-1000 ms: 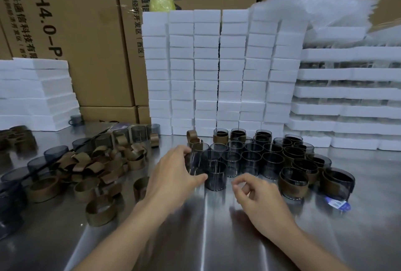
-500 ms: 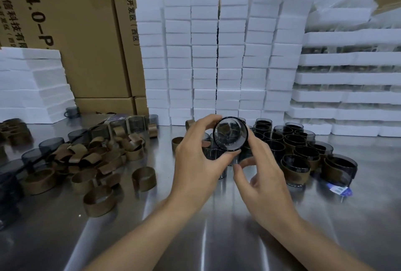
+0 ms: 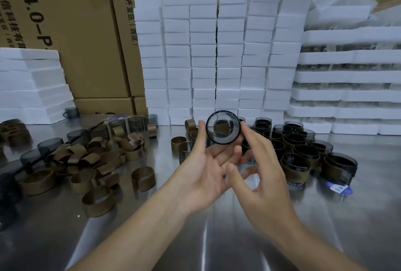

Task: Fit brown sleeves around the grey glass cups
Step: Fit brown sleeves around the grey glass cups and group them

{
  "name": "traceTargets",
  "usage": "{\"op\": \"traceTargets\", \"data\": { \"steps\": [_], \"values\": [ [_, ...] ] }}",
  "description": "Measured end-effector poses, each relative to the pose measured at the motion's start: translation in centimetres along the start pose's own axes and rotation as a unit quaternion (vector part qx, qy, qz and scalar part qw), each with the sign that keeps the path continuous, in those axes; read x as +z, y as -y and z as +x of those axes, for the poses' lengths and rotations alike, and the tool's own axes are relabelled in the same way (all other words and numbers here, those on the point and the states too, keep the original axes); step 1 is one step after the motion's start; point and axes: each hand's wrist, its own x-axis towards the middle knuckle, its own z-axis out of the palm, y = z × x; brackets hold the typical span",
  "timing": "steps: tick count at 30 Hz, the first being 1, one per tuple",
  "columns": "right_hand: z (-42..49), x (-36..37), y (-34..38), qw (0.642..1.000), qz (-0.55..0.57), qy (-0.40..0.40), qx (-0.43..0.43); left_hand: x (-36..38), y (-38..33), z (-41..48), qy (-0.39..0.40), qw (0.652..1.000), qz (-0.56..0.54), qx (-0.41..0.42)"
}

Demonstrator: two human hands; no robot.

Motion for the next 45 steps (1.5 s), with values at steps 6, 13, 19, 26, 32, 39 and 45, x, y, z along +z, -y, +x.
{"op": "traceTargets", "data": {
  "steps": [6,13,19,26,32,39,45],
  "values": [
    [0.3,-0.2,0.4,1.0,0.021,-0.001,0.024,0.0,0.5,0.2,-0.025,0.999,0.02,0.006],
    [1.1,-0.7,0.8,0.994,0.039,-0.057,0.087,0.7,1.0,-0.5,-0.015,0.987,0.162,-0.019],
    [1.4,-0.4,0.6,0.985,0.085,-0.077,0.126,1.0,1.8,-0.2,-0.035,0.989,0.144,-0.023],
    [1.8,-1.1,0.6,0.985,0.079,-0.079,0.128,1.1,1.6,-0.5,-0.031,0.989,0.14,-0.035],
    [1.1,-0.5,0.0,0.998,-0.02,0.018,0.058,0.5,1.3,-0.4,-0.038,0.995,0.089,0.037],
    [0.5,-0.3,0.3,0.997,-0.029,0.056,0.042,0.3,1.1,0.1,-0.117,0.965,0.145,0.182],
    [0.1,0.2,0.7,0.993,0.002,0.06,0.106,0.5,1.6,0.2,-0.106,0.942,0.207,0.24]
  ]
}}
